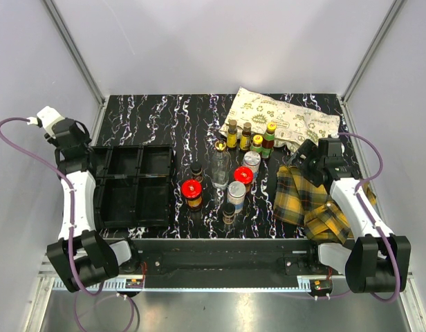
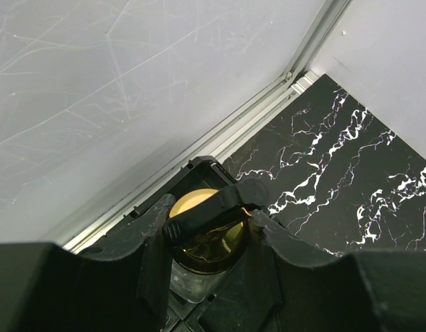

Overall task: Organize the condiment bottles
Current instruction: Place the bottle in the storage box, then pick up the bottle from the center of the board.

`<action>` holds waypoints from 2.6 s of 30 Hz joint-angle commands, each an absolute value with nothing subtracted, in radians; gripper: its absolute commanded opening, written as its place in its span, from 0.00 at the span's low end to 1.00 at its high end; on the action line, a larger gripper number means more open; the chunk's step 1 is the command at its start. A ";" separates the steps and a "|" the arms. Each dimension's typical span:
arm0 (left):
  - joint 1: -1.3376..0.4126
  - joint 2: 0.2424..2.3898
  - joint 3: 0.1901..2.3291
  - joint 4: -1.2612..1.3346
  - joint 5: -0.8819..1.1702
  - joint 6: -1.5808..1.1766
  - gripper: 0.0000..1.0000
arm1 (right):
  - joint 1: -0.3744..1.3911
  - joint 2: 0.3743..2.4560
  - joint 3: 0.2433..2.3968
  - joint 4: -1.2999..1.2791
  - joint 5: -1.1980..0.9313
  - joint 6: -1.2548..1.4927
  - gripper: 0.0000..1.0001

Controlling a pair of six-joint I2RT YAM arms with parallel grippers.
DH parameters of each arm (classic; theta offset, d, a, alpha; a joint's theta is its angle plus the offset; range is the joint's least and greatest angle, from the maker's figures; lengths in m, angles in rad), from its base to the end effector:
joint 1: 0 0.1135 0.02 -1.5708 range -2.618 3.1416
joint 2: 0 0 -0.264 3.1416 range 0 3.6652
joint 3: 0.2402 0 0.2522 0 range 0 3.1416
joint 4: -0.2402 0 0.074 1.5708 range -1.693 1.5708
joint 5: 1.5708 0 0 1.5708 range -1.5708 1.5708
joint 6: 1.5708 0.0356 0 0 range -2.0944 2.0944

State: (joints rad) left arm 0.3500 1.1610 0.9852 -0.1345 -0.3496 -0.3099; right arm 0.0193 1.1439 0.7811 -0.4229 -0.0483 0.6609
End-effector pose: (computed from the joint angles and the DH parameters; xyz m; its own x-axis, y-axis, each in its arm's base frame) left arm 0.2483 0.1036 0.3391 -0.0815 -0.3347 -0.9388 -0.6861 0.7021 -0.1908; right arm 0.2384 0.0063 0.2455 -0.5911 0.6018 -0.5371 0.3919 0.7962 0.4609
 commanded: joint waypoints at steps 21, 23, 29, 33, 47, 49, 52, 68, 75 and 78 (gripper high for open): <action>0.330 1.230 1.034 -0.133 -0.318 -0.327 0.71 | 0.015 1.108 0.769 -0.385 -0.077 0.683 1.00; 0.330 1.235 1.049 -0.135 -0.322 -0.322 0.77 | 0.015 1.106 0.770 -0.384 -0.075 0.683 1.00; 0.322 1.252 1.081 -0.143 -0.322 -0.290 0.89 | 0.017 1.111 0.779 -0.385 -0.078 0.684 1.00; 0.311 1.229 1.097 -0.156 -0.331 -0.278 0.98 | 0.017 1.111 0.778 -0.383 -0.080 0.687 1.00; 0.305 1.086 1.287 -0.373 -0.359 -0.178 0.99 | 0.015 1.106 0.785 -0.396 -0.064 0.678 1.00; 0.307 1.066 1.310 -0.416 -0.353 -0.172 0.99 | 0.017 1.106 0.791 -0.403 -0.063 0.672 1.00; 0.307 1.019 1.313 -0.449 -0.283 -0.158 0.99 | 0.017 1.101 0.804 -0.420 -0.066 0.648 1.00; 0.006 0.881 1.191 -0.377 0.508 -0.192 0.99 | 0.017 1.095 0.888 -0.512 -0.170 0.581 0.98; -0.311 0.942 1.054 -0.247 0.440 -0.121 0.99 | 0.015 1.074 0.845 -0.482 -0.183 0.594 0.98; -0.389 0.991 1.017 -0.207 0.396 -0.112 0.99 | 0.017 1.065 0.821 -0.456 -0.192 0.604 0.98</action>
